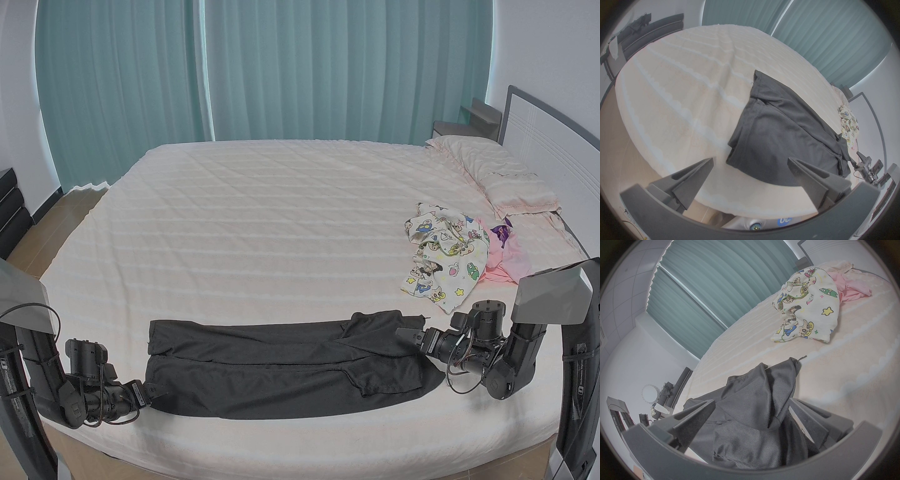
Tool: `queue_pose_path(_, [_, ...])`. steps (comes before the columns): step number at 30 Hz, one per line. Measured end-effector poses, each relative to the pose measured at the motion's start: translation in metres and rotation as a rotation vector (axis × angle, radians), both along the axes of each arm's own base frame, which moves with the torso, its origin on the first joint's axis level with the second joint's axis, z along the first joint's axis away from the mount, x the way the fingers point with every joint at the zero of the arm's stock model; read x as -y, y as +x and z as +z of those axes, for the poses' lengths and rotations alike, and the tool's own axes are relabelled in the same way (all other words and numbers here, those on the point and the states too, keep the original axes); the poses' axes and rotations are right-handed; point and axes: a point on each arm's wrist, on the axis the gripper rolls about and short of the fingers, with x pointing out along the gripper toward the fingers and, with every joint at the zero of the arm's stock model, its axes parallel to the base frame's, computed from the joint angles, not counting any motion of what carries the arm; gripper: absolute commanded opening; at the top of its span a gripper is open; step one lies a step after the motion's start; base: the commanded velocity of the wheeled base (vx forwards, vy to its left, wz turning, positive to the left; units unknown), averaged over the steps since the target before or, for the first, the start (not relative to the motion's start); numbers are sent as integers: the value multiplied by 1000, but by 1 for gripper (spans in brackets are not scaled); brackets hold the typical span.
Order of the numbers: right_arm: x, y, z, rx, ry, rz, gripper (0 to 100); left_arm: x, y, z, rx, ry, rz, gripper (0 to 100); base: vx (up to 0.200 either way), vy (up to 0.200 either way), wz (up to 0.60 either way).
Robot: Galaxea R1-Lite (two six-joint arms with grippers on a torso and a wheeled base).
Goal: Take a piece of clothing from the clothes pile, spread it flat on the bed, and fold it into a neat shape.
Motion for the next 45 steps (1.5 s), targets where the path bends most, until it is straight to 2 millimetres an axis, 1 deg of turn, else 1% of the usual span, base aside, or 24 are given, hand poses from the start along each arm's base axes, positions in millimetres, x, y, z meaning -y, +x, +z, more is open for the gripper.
queue_pose_path(4, [-1,0,0,0,0,2,100,-1,6,-4,1,13,13,100,0,0,0])
queue_pose_path(11, [-1,0,0,0,0,2,100,2,18,-8,9,-17,49,100,0,0,0])
queue_pose_path(12, [-1,0,0,0,0,1,100,3,19,-9,7,-11,52,0,0,0,0])
queue_pose_path(22, [-1,0,0,0,-1,1,100,3,16,-17,-31,53,96,0,0,0,0])
queue_pose_path(38, [0,-1,1,0,-2,0,100,3,2,-20,-90,73,97,0,0,0,0])
queue_pose_path(39, [0,-1,1,1,-2,0,100,3,2,-20,-89,74,97,100,0,0,0])
queue_pose_path(45, [0,-1,2,2,-1,-1,100,2,4,-20,-80,74,99,100,0,0,0])
